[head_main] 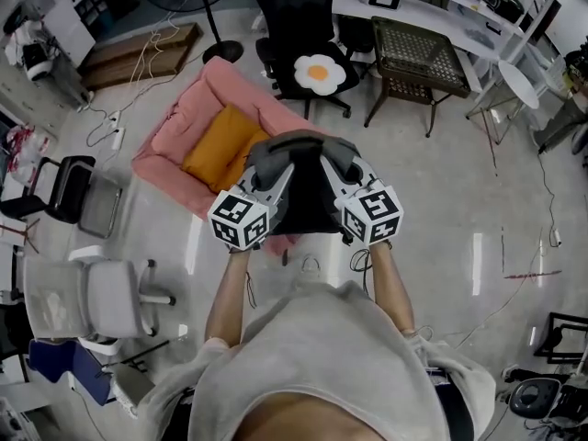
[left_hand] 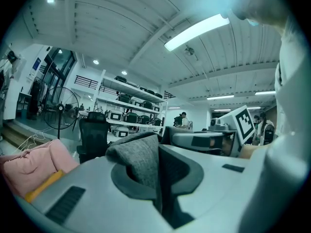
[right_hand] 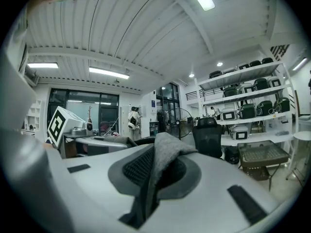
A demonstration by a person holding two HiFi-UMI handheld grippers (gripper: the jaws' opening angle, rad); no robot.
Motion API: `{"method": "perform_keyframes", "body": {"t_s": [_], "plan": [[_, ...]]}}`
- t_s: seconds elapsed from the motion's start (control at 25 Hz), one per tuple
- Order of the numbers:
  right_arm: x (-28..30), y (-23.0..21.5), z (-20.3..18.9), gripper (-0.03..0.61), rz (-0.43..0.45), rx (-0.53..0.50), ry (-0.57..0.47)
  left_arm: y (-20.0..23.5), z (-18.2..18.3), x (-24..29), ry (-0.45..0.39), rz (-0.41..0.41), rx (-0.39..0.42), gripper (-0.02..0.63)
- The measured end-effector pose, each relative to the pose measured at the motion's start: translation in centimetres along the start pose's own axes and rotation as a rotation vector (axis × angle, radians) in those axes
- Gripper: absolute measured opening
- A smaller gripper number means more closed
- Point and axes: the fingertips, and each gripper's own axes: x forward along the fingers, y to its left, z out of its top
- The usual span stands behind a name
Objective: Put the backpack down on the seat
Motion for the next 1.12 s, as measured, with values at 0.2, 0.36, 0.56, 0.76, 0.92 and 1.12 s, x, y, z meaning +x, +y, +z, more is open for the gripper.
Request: {"method": "perform_keyframes", "body": {"t_s": [0.2, 0.36, 0.56, 0.76, 0.92, 1.12], "plan": [[2.6, -4.0, 0.0, 0.028, 0.012, 0.007, 0.008, 2.4, 0.4, 4.2, 0.007, 0.011, -0.01, 0.032], [4.6, -6.2, 0.1, 0.028, 0.025, 0.02, 0.012, 4.2, 0.7, 6.5, 0.016, 0.025, -0.019, 0.031], [6.8, -7.9, 0.2, 0.028, 0.042, 0.02, 0.011, 6.0, 0.9, 8.1, 0.021, 0.044, -0.018, 0.032], [8.6, -8.7, 0.2, 0.028, 0.051, 0.027, 0.013, 7.7, 1.1, 8.9, 0.031, 0.056, -0.019, 0.031], [10.0, -8.6, -0.2, 0.028, 0.059, 0.026, 0.024, 9.0, 0.6, 8.8, 0.037, 0.062, -0.032, 0.032], [12.0, -8.4, -1.0, 0.028, 0.056, 0.03, 0.043, 10.9, -0.3, 8.7, 0.05, 0.056, -0.047, 0.032]]}}
